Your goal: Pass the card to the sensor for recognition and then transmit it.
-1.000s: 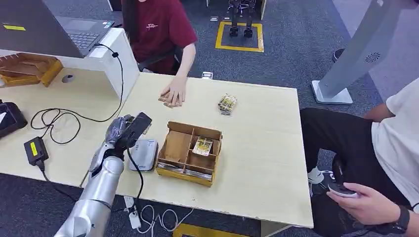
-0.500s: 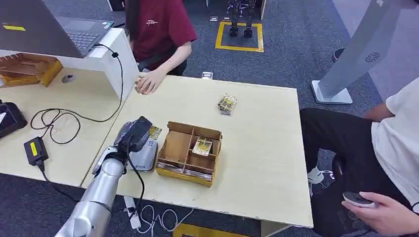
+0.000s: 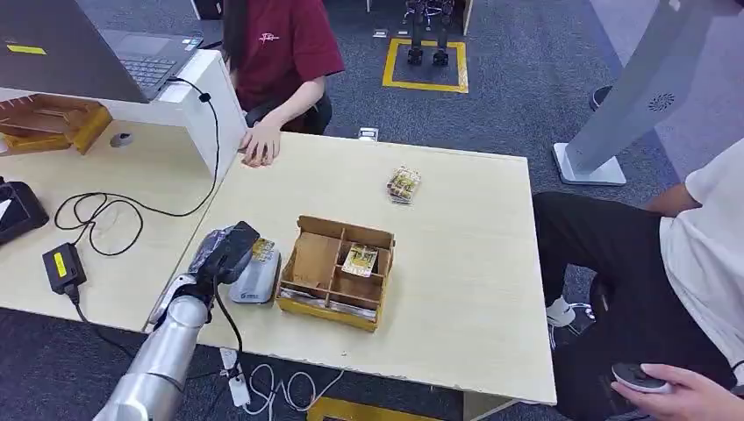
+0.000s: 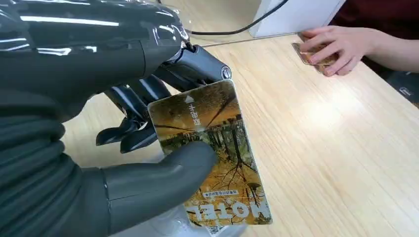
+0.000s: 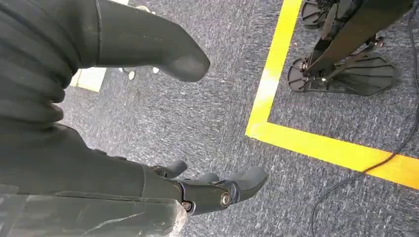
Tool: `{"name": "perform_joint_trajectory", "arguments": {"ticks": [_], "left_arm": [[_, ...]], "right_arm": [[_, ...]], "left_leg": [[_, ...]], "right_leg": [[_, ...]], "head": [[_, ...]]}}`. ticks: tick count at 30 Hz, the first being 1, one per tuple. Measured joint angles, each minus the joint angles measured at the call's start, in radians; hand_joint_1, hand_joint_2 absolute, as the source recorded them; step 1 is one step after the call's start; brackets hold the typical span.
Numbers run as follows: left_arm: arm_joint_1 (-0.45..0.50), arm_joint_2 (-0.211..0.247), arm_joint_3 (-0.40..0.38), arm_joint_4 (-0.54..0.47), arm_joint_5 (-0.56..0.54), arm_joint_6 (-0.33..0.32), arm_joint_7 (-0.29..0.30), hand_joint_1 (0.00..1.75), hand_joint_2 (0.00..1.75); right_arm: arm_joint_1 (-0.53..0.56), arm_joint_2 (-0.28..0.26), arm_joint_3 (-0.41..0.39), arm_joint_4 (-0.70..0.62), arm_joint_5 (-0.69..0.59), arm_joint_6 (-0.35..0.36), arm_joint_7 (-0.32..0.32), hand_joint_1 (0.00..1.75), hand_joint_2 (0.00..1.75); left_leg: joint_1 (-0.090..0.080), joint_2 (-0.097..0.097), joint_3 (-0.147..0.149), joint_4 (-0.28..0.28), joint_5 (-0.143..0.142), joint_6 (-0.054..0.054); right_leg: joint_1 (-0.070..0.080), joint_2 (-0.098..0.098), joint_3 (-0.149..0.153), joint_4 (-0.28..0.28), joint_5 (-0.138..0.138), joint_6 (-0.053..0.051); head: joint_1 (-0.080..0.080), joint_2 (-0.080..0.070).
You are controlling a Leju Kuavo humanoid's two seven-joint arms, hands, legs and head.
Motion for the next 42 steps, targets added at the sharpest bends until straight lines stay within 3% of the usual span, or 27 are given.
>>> {"name": "perform_joint_trajectory", "arguments": {"ticks": [15,42], "left_arm": [[0.01,0.033,0.001,0.0,-0.009,0.022,0.002,1.75,1.75],[0.011,0.04,0.021,0.077,-0.13,0.09,0.001,1.75,1.75]], "right_arm": [[0.0,0.001,0.005,0.003,-0.009,0.0,0.0,0.0,1.75],[-0.001,0.003,0.031,0.004,-0.026,-0.002,0.002,0.0,1.75]], "left_leg": [[0.0,0.0,0.0,0.0,0.0,0.0],[0.0,0.0,0.0,0.0,0.0,0.0]], "right_leg": [[0.0,0.0,0.0,0.0,0.0,0.0],[0.0,0.0,0.0,0.0,0.0,0.0]], "head": [[0.0,0.0],[0.0,0.0]]}}
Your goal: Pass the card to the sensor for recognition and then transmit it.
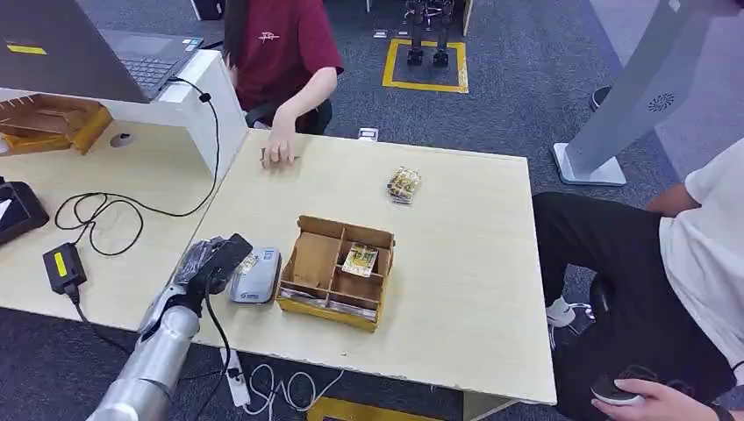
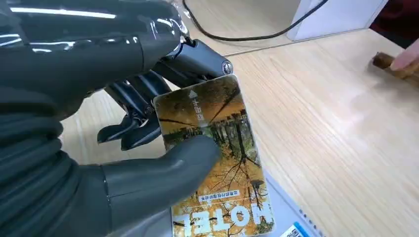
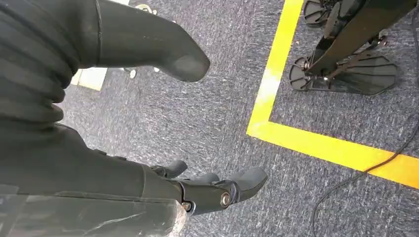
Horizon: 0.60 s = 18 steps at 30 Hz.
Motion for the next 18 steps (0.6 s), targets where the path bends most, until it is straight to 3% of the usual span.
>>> {"name": "perform_joint_trajectory", "arguments": {"ticks": [13,18], "left_arm": [[0.0,-0.022,0.0,0.042,-0.084,0.044,0.014,1.75,1.75],[-0.003,-0.032,0.0,0.047,-0.07,0.05,-0.013,1.75,1.75]], "right_arm": [[0.0,0.002,0.005,0.001,-0.011,-0.003,0.001,0.0,1.75],[0.0,0.002,0.014,0.001,-0.015,-0.003,0.001,0.0,1.75]], "left_leg": [[0.0,0.0,0.001,0.0,0.0,0.0],[0.0,0.0,0.001,0.0,0.0,0.0]], "right_leg": [[0.0,0.0,0.001,0.0,0.0,0.0],[0.0,0.0,0.001,0.0,0.0,0.0]], "head": [[0.0,0.0],[0.0,0.0]]}}
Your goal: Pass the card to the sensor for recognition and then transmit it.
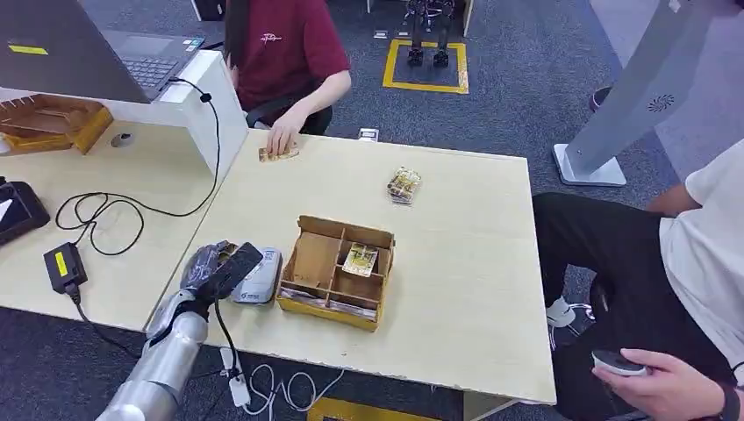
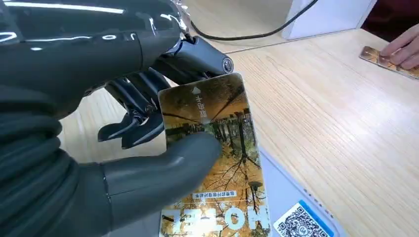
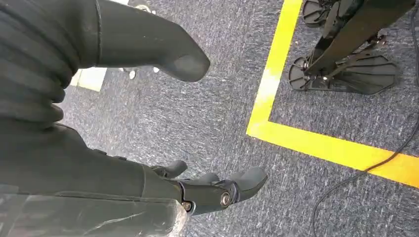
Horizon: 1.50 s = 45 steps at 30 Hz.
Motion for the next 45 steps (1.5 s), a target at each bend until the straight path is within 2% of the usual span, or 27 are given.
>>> {"name": "perform_joint_trajectory", "arguments": {"ticks": [5,8,13,19,24,31,36,40,45], "left_arm": [[-0.015,-0.023,0.0,-0.035,0.03,0.003,-0.01,1.75,1.75],[-0.019,-0.051,0.001,-0.094,0.079,0.046,-0.042,1.75,1.75],[-0.041,-0.095,0.01,-0.21,0.095,0.097,-0.061,1.75,1.75],[-0.086,-0.125,0.021,-0.284,0.142,0.086,-0.076,1.75,1.75],[-0.119,-0.138,0.038,-0.297,0.161,0.108,-0.11,1.75,1.75],[-0.163,-0.14,0.059,-0.28,0.055,0.213,-0.109,1.75,1.75],[-0.179,-0.14,0.068,-0.256,0.03,0.23,-0.106,1.75,1.75],[-0.182,-0.14,0.079,-0.235,-0.018,0.286,-0.113,1.75,1.75],[-0.181,-0.14,0.101,-0.217,-0.042,0.323,-0.128,1.75,1.75]], "right_arm": [[0.0,0.001,0.005,0.001,-0.003,-0.002,0.0,0.0,1.75],[0.0,0.003,0.009,0.004,-0.003,-0.008,0.0,0.0,1.75],[-0.003,0.009,0.016,0.007,0.0,-0.011,0.002,0.0,1.75],[-0.007,0.01,0.035,0.007,0.017,-0.01,0.002,0.0,1.75],[-0.011,0.01,0.039,0.007,0.045,-0.005,0.002,0.0,1.75],[-0.019,0.009,0.048,0.007,0.083,-0.004,0.001,0.0,1.75],[-0.02,0.009,0.053,0.007,0.09,-0.003,0.001,0.0,1.75],[-0.021,0.01,0.053,0.007,0.095,0.001,-0.002,0.0,1.75],[-0.022,0.009,0.053,0.007,0.103,0.002,-0.003,0.0,1.75]], "left_leg": [[0.0,0.0,0.0,0.0,0.0,0.0],[0.0,0.0,0.0,0.001,0.0,0.0],[0.0,0.0,-0.001,0.001,0.0,0.0],[0.0,0.0,-0.001,0.001,0.0,0.0],[0.0,0.0,-0.001,0.001,0.0,0.0],[0.0,0.0,-0.001,0.001,0.0,0.0],[0.0,0.0,-0.002,0.001,0.0,0.0],[0.0,0.0,-0.002,0.001,0.0,0.0],[0.0,0.0,-0.002,0.001,0.0,0.0]], "right_leg": [[0.0,-0.001,0.0,0.0,0.0,0.0],[0.0,0.0,0.0,0.0,0.001,0.001],[0.0,0.0,0.0,0.0,0.001,0.001],[0.0,0.0,-0.001,0.0,0.001,0.001],[0.0,0.0,-0.001,0.0,0.001,0.001],[0.0,0.0,-0.001,0.0,0.001,0.001],[0.0,0.0,-0.001,0.0,0.001,0.001],[0.0,0.0,-0.001,0.0,0.001,0.001],[0.0,0.0,-0.001,0.0,0.001,0.001]], "head": [[0.0,0.0],[0.0,0.0],[0.0,0.0],[0.0,0.0],[0.0,0.0],[0.0,0.0],[0.0,0.0],[0.0,0.0],[0.0,0.0]]}}
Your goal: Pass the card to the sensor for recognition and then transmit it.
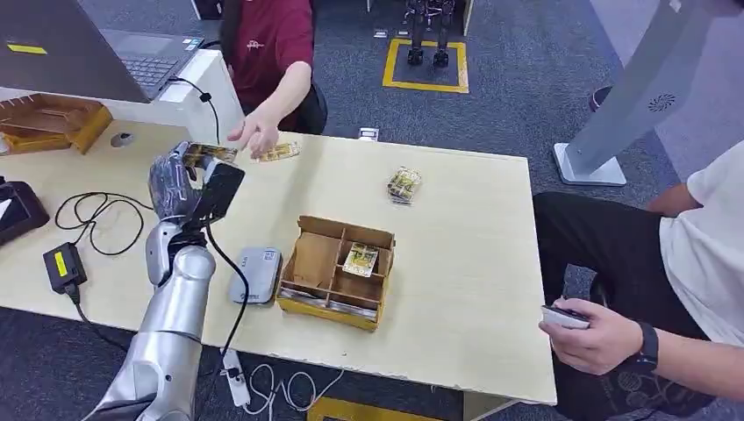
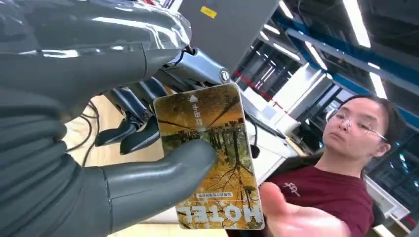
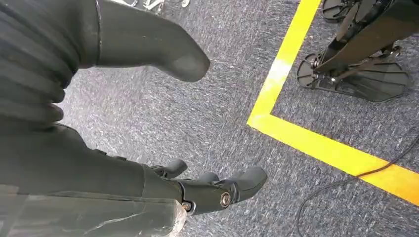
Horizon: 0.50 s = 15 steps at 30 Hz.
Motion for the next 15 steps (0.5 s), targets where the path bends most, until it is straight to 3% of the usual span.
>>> {"name": "perform_joint_trajectory", "arguments": {"ticks": [9,10,15], "left_arm": [[0.006,0.0,0.02,0.014,-0.008,0.01,-0.007,1.75,1.75],[0.006,0.0,0.023,0.016,-0.008,0.009,-0.008,0.0,1.75],[0.007,0.0,0.033,0.023,0.008,-0.003,-0.016,0.0,1.75]], "right_arm": [[-0.002,0.0,0.0,0.0,0.001,0.0,-0.002,0.0,1.75],[-0.002,0.0,0.0,0.0,0.001,0.0,-0.002,0.0,1.75],[-0.003,0.0,0.0,0.0,0.001,0.0,-0.002,0.0,1.75]], "left_leg": [[0.0,0.0,0.0,0.0,0.0,0.0],[0.0,0.0,0.0,0.0,0.0,0.0],[0.0,0.0,-0.001,0.0,0.0,0.0]], "right_leg": [[0.0,0.0,0.0,0.0,0.0,0.0],[0.0,0.0,0.0,0.0,0.0,0.0],[0.0,0.0,-0.001,0.0,0.0,0.0]], "head": [[0.0,0.0],[0.0,0.0],[0.0,0.0]]}}
